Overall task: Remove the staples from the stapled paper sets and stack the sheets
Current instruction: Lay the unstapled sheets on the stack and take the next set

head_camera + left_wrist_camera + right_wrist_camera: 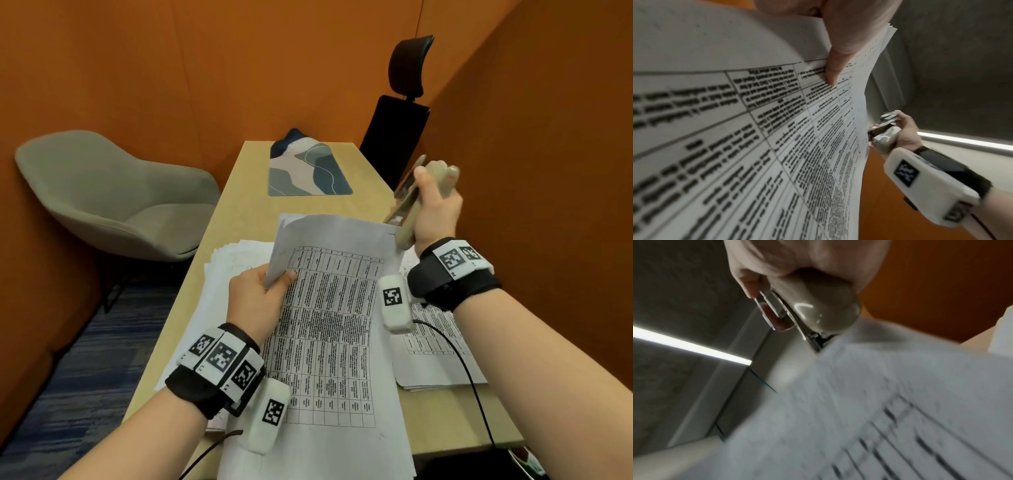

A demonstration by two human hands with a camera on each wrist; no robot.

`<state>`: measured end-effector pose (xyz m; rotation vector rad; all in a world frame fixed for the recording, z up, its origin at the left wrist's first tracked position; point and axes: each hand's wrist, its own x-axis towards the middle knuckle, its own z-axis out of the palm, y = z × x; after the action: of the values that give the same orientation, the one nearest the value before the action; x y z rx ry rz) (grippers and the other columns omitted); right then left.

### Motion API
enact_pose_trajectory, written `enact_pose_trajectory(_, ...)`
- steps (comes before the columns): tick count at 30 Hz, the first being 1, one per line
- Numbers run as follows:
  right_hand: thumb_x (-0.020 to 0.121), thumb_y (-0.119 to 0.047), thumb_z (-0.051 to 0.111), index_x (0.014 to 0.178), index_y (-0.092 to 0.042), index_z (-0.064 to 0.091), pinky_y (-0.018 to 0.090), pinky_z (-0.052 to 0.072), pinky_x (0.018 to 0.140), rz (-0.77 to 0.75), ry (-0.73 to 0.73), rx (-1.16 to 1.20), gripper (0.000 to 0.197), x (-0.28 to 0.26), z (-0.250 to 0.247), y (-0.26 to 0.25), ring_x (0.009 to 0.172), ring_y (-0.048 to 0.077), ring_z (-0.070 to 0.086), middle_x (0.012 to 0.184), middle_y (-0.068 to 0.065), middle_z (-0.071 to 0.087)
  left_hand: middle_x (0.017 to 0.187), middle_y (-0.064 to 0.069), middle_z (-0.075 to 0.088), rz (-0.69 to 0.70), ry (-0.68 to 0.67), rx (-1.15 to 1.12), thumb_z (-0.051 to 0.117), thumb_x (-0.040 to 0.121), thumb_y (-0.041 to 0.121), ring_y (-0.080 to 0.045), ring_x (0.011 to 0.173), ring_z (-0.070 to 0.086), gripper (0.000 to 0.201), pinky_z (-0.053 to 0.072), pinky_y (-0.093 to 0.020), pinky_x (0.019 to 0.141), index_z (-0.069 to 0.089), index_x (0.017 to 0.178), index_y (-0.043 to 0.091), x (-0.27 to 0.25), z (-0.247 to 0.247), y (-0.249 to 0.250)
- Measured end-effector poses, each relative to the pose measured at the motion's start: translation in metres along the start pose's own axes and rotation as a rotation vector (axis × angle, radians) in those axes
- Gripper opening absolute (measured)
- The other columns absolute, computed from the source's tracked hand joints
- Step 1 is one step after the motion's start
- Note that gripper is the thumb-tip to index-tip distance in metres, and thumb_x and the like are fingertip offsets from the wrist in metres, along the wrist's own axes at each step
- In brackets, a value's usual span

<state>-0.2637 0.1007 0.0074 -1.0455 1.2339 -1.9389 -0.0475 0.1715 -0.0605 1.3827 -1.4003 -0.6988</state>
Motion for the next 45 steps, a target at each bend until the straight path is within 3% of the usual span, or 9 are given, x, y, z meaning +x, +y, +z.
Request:
enact_pose_trajectory(5, 0.084, -0.030, 0.059, 0.084, -0.015, 0.055, 0.030, 0.054, 0.062, -0.058, 0.054, 0.212, 0.015, 0.000, -0.021, -0.019, 0.059, 0.013, 0.062, 0.065, -0.004, 0.061, 0.071, -0.006, 0.061, -0.071, 0.058, -0.008, 0.060, 0.089, 0.017, -0.020, 0.066, 0.053, 0.013, 0.040, -0.021, 0.054, 0.061, 0.076, 0.014, 0.012, -0.003, -0.007)
enact_pose_trajectory(8, 0.080, -0.039, 0.057, 0.085, -0.013, 0.058, 0.023, 0.047, 0.051, 0.146, -0.264, -0.108, 0.026, -0.013, -0.033, -0.006, 0.057, 0.015, 0.059, 0.069, 0.000, 0.061, 0.066, 0.001, 0.057, -0.086, 0.063, -0.020, 0.059, 0.090, 0.016, -0.015, 0.062, 0.051, 0.012, 0.037, -0.019, 0.050, 0.060, 0.078, 0.014, 0.019, -0.004, -0.005)
enact_pose_trajectory(14, 0.083, -0.034, 0.063, 0.097, -0.005, 0.062, 0.037, 0.052, 0.073, 0.515, -0.673, -0.436, 0.032, -0.056, -0.040, 0.042, 0.067, 0.025, 0.062, 0.082, 0.012, 0.066, 0.082, -0.004, 0.060, -0.126, 0.088, -0.113, 0.059, 0.090, 0.016, -0.022, 0.084, 0.056, 0.013, 0.048, -0.033, 0.076, 0.058, 0.078, 0.021, 0.042, -0.004, 0.007)
enact_pose_trajectory(25, 0.086, -0.026, 0.060, 0.091, -0.009, 0.055, 0.033, 0.050, 0.061, 0.582, -0.232, -0.268, 0.018, 0.016, -0.089, 0.012, 0.057, 0.022, 0.057, 0.073, 0.010, 0.059, 0.111, -0.011, 0.064, -0.221, -0.218, -0.118, 0.061, 0.084, 0.003, -0.028, 0.103, 0.061, 0.039, 0.048, -0.045, 0.094, 0.051, 0.121, 0.004, 0.068, 0.078, 0.018)
enact_pose_trajectory(29, 0.066, -0.044, 0.067, 0.094, -0.017, 0.058, 0.045, 0.050, 0.090, 0.650, -0.191, -0.552, 0.040, 0.045, -0.131, 0.040, 0.090, 0.030, 0.061, 0.100, 0.012, 0.063, 0.078, -0.006, 0.058, -0.310, -0.403, -0.017, 0.058, 0.080, -0.010, -0.027, 0.085, 0.060, 0.050, 0.055, -0.039, 0.077, 0.047, 0.128, 0.000, 0.060, 0.131, 0.000)
enact_pose_trajectory(33, 0.067, -0.046, 0.065, 0.120, -0.013, 0.056, 0.046, 0.042, 0.103, 0.704, -0.162, -0.780, 0.063, 0.053, -0.145, 0.068, 0.118, 0.032, 0.052, 0.131, 0.015, 0.054, 0.115, -0.018, 0.062, -0.299, -0.537, 0.256, 0.060, 0.083, -0.002, -0.032, 0.106, 0.059, 0.039, 0.050, -0.037, 0.091, 0.051, 0.118, 0.010, 0.054, 0.165, -0.014)
enact_pose_trajectory(37, 0.093, -0.039, 0.051, 0.138, 0.000, 0.038, 0.038, 0.037, 0.100, 0.691, -0.152, -1.074, 0.061, 0.049, -0.135, 0.075, 0.125, 0.036, 0.044, 0.139, 0.021, 0.042, 0.105, -0.014, 0.060, -0.251, -0.621, 0.521, 0.057, 0.087, 0.009, -0.028, 0.097, 0.058, 0.014, 0.045, -0.026, 0.067, 0.055, 0.100, 0.005, 0.050, 0.177, -0.013)
enact_pose_trajectory(42, 0.090, -0.038, 0.054, 0.137, 0.005, 0.036, 0.041, 0.039, 0.101, 0.709, -0.157, -1.094, 0.066, 0.052, -0.129, 0.081, 0.122, 0.037, 0.046, 0.138, 0.023, 0.042, 0.099, -0.004, 0.049, -0.255, -0.672, 0.453, 0.051, 0.092, 0.008, -0.016, 0.084, 0.041, 0.040, 0.029, -0.016, 0.053, 0.042, 0.131, 0.001, 0.045, 0.194, -0.003)
enact_pose_trajectory(45, 0.089, -0.035, 0.056, 0.133, 0.001, 0.044, 0.036, 0.043, 0.092, 0.684, -0.161, -1.072, 0.058, 0.057, -0.132, 0.082, 0.121, 0.035, 0.049, 0.135, 0.021, 0.047, 0.132, -0.011, 0.046, -0.298, -0.666, 0.354, 0.050, 0.092, 0.007, -0.015, 0.091, 0.040, 0.057, 0.027, -0.014, 0.055, 0.025, 0.143, 0.003, 0.044, 0.192, 0.001)
